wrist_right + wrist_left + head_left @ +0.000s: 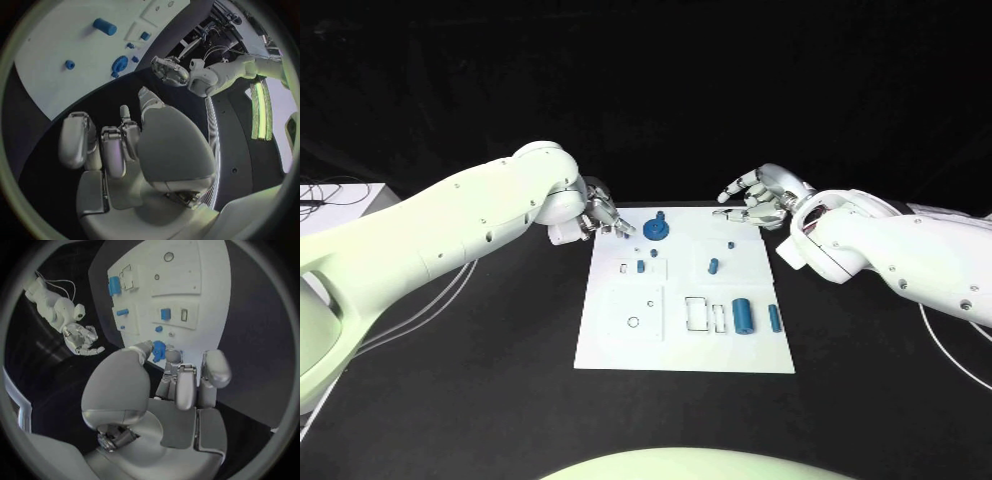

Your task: Assemble the parts on the task board

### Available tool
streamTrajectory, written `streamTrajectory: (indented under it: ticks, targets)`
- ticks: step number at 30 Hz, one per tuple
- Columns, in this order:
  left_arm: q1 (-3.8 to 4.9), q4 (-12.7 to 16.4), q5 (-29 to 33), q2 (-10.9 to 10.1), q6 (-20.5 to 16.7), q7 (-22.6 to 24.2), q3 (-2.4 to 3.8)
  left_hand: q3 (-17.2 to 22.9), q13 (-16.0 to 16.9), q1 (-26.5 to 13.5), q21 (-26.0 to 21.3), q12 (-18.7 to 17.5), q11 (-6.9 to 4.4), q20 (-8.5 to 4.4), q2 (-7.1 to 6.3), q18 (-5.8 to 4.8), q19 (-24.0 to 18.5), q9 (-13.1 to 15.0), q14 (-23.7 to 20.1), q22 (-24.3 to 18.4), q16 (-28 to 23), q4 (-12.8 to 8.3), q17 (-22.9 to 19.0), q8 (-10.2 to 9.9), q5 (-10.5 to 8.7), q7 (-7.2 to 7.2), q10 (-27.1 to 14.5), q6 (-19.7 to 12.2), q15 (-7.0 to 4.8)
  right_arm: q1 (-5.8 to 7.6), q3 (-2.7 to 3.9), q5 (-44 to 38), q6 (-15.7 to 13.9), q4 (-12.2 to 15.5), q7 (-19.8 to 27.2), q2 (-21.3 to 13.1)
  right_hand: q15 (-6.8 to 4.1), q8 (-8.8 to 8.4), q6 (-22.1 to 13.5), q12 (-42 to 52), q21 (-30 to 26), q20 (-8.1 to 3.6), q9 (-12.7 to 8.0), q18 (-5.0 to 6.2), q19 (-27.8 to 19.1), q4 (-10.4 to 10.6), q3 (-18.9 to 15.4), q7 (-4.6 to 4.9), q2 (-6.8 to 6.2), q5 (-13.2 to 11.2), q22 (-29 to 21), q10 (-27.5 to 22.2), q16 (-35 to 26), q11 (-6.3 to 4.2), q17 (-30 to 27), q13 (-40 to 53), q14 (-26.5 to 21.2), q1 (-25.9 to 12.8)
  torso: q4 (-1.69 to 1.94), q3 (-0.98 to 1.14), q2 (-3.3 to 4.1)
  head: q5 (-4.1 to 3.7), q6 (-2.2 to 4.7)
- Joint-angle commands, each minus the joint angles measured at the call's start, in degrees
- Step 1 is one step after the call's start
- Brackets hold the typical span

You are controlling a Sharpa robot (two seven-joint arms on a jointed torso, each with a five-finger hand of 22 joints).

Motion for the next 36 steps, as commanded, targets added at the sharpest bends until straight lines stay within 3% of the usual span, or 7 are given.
streamTrajectory:
  ticks: [1, 3, 4, 9, 18, 27, 36]
  targets:
    - [0.12, -1.57, 1.07, 0.14, -3.32, 2.11, 0.26, 0.54, 0.7, -1.24, 1.04, 1.02, 0.41, 0.02, -0.21, -0.28, 1.38, -1.37, 4.03, 1.71, 0.73, 0.0, 11.87, -1.09, 0.15, 0.77, 1.16, -0.43, 0.58, -0.02, 0.02, 2.6, -2.8, -0.14, 3.78, -0.12, -0.41, 0.55, -0.56, -9.72, -14.22, -0.06, 0.54, 2.4, -4.4, 0.01, 0.9, -0.01, -0.63, 0.22, -9.37, -5.67, -7.67, -0.16, 4.78, -0.36, 1.27, -0.06, -0.21, 0.05, 0.19, 0.14, 0.59]
    - [0.18, -2.81, 0.57, 0.44, -3.89, 2.48, 0.39, 0.73, 1.18, -1.5, 1.65, 1.71, 0.63, 0.18, -0.34, -0.46, 2.04, -2.73, 4.29, 2.69, 1.05, -0.05, 12.21, -2.04, 0.09, 1.03, 1.92, -0.97, 0.76, 0.0, 0.02, 4.22, -3.7, -0.28, 4.85, -0.17, -0.17, 0.73, -0.77, -24.54, -33.45, 0.19, 0.89, 5.13, -10.72, 0.08, 2.19, 0.2, -0.85, 0.52, -22.96, -14.51, -19.12, 0.16, -4.0, -10.17, -4.0, 0.42, -0.27, 0.06, 0.27, 0.18, 0.72]
    - [0.21, -3.49, 0.33, 0.64, -4.25, 2.68, 0.43, 0.89, 1.08, -1.54, 1.78, 1.86, 0.75, 0.28, -0.41, -0.49, 2.16, -3.73, 4.34, 2.86, 1.12, -0.05, 12.26, -2.74, 0.06, 1.18, 2.05, -1.47, 0.86, 0.01, 0.02, 4.97, -4.04, -0.34, 5.33, -0.19, 0.14, 0.72, -1.05, -34.69, -36.6, 0.51, 1.03, 5.03, -11.52, 0.07, 3.23, 0.43, -0.94, 0.84, -25.43, -20.26, -27.7, 0.29, -10.2, -17.43, -7.87, 0.83, -0.32, 0.08, 0.32, 0.25, 0.84]
    - [0.33, -6.48, -0.42, 1.81, -5.67, 3.38, 0.53, 2.88, 2.01, -0.33, 2.97, 2.96, 0.94, 0.45, -0.23, -0.89, 3.33, -5.93, 4.61, 4.9, 1.47, -0.08, 12.64, -3.78, 0.41, 1.45, 2.98, -2.05, 1.02, 0.08, 0.02, 7.99, -4.94, -0.59, 6.9, -0.16, 1.73, 0.61, -3.04, -42.24, -45.86, 1.98, 1.56, 4.99, -12.94, -0.03, 6.87, 1.68, -2.05, 1.35, -33.59, -22.99, -45.87, 1.68, -21.3, -27.53, -16.37, 1.1, -0.53, 0.2, 0.68, 0.29, 1.26]
    - [0.38, -11.03, -1.31, 5.04, -5.26, 4.03, 0.45, 4.47, 7.59, -1.79, 6.9, 8.06, 0.36, 0.16, -0.98, -2.2, 7.05, -7.33, 5.9, 11.51, 3.14, -0.07, 14.78, -1.29, 0.26, 0.69, 7.72, 1.49, 0.57, 0.28, 0.03, 10.49, -5.98, -0.65, 8.64, 0.0, 2.54, 1.31, -4.7, -43.42, -50.14, 2.74, 2.3, 4.96, -12.49, -0.29, 8.56, 2.34, -3.11, 1.52, -38.25, -24.42, -48.9, 2.52, -22.34, -32.72, -17.91, 0.89, -0.93, 0.49, 1.66, 0.7, 2.22]
    - [0.35, -13.94, -3.75, 7.05, -5.3, 4.27, -0.07, 4.64, 8.27, -2.47, 7.58, 8.78, -0.27, -0.37, -1.23, -2.42, 7.61, -6.48, 6.06, 12.63, 3.36, -0.06, 15.09, 0.66, 0.18, 0.01, 8.53, 2.07, 0.0, 0.76, 0.06, 10.77, -5.91, -0.38, 9.79, 0.0, 3.58, 2.86, -4.82, -49.08, -56.6, 4.07, 3.15, 4.99, -13.7, -0.3, 11.9, 2.84, -3.61, 1.67, -45.68, -25.39, -56.45, 3.43, -26.03, -44.75, -20.63, 0.41, -1.6, 0.88, 2.52, 0.92, 2.78]
    - [0.36, -15.0, -5.44, 7.5, -5.17, 4.36, -0.38, 2.93, 8.24, -4.11, 7.72, 8.96, -0.52, -0.6, -2.17, -2.45, 7.63, -5.37, 6.06, 12.82, 3.36, 0.04, 15.09, 2.39, -0.16, -0.31, 8.77, 2.0, -0.23, 0.96, 0.07, 11.02, -5.89, -0.3, 10.43, -0.13, 4.51, 1.13, -3.35, -56.98, -60.66, 5.13, 2.07, 5.12, -14.53, -1.03, 14.9, 3.22, -5.05, 1.68, -53.24, -20.54, -64.38, 3.86, -32.3, -57.53, -20.99, -0.83, -1.84, 1.15, 2.88, 0.99, 2.84]
